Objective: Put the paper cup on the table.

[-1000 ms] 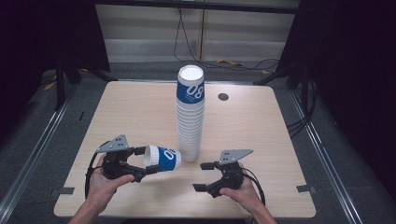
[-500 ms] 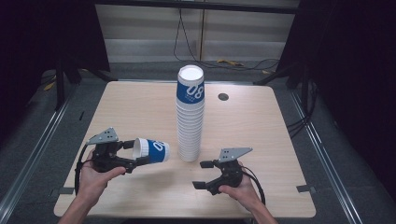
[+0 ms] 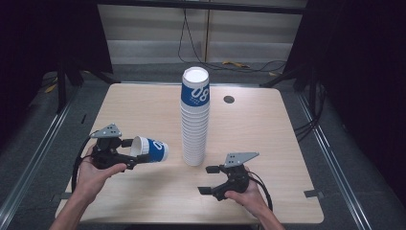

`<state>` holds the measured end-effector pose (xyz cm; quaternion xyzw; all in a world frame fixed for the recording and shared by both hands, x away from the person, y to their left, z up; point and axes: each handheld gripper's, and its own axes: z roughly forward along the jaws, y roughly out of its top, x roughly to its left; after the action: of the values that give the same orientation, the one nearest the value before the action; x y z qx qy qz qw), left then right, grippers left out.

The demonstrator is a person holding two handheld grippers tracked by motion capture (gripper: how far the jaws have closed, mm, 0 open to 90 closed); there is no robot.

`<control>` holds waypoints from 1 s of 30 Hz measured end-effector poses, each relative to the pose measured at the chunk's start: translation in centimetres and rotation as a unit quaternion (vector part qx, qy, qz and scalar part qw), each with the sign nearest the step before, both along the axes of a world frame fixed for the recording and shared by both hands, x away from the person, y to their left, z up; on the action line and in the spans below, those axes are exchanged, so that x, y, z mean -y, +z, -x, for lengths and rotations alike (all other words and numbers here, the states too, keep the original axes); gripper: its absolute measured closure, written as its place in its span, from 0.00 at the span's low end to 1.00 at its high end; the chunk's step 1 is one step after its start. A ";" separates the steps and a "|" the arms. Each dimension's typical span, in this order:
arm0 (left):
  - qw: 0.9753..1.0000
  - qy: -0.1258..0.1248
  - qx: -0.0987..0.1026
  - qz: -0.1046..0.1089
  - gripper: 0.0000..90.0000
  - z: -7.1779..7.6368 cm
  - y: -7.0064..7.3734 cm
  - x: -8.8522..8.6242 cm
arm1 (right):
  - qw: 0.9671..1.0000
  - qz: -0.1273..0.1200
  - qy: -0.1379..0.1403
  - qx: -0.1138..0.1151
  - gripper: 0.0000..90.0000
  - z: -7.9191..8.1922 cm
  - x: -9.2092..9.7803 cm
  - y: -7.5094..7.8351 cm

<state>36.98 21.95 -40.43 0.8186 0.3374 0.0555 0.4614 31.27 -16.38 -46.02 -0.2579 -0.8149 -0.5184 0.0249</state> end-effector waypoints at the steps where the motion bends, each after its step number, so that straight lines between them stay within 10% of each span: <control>1: 1.000 0.003 0.001 -0.009 0.17 -0.1 0.1 0.0 | 1.000 0.000 -0.001 0.000 0.18 0.0 0.0 0.0; 15: 0.996 0.042 -0.005 -0.072 0.17 -2.0 1.8 -0.1 | 1.000 0.001 -0.008 0.002 0.18 0.4 0.5 0.0; 18: 0.997 0.040 -0.033 -0.052 0.17 -2.4 1.9 -0.6 | 1.000 0.000 -0.007 0.004 0.18 0.6 0.5 0.1; 26: 0.986 0.056 -0.043 -0.149 0.17 -3.3 1.5 -0.2 | 1.000 0.003 -0.009 0.010 0.18 0.9 0.3 0.4; 30: 0.985 0.052 -0.063 -0.153 0.17 -4.0 1.4 -0.5 | 1.000 0.006 -0.008 0.007 0.18 0.8 0.2 0.3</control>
<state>41.00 22.49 -39.07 0.8630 0.3951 0.0787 0.3049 30.49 -16.58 -45.73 -0.2611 -0.8162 -0.5152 0.0130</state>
